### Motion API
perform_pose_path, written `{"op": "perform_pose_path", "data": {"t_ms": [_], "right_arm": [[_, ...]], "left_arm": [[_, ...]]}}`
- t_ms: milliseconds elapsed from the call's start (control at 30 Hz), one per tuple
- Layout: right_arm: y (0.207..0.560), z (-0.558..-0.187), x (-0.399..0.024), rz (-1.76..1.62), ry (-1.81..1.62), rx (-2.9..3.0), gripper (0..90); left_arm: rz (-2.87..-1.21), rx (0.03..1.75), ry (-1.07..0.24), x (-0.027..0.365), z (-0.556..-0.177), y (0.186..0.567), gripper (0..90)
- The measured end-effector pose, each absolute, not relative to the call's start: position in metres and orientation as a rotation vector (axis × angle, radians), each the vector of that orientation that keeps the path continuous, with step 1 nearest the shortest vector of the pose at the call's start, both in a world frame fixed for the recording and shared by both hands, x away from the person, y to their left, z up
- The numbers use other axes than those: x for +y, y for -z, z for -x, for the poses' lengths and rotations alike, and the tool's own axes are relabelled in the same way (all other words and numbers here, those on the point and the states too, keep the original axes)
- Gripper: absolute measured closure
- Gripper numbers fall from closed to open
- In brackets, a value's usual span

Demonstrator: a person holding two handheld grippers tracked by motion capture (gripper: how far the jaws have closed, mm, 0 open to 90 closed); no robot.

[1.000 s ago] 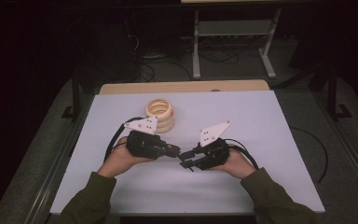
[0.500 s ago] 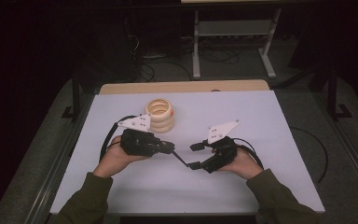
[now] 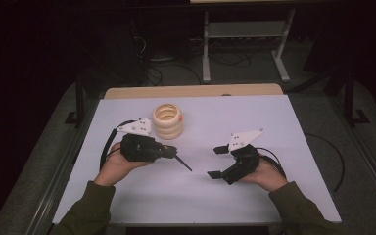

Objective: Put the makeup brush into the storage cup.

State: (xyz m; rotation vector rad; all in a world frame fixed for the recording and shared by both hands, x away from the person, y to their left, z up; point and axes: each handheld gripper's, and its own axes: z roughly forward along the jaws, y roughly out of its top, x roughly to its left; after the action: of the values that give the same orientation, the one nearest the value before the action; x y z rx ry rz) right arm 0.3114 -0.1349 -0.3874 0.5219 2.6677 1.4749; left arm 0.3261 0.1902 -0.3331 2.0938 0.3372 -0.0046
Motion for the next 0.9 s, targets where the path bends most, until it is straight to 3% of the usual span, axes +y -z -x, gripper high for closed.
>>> {"op": "perform_pose_path", "data": {"t_ms": [900], "right_arm": [[0.391,-0.302,-0.162,-0.643,-1.434,2.57,10.1]], "left_arm": [[-2.026,0.466,-0.092,0.225,-0.334,0.32,83.4]]}}
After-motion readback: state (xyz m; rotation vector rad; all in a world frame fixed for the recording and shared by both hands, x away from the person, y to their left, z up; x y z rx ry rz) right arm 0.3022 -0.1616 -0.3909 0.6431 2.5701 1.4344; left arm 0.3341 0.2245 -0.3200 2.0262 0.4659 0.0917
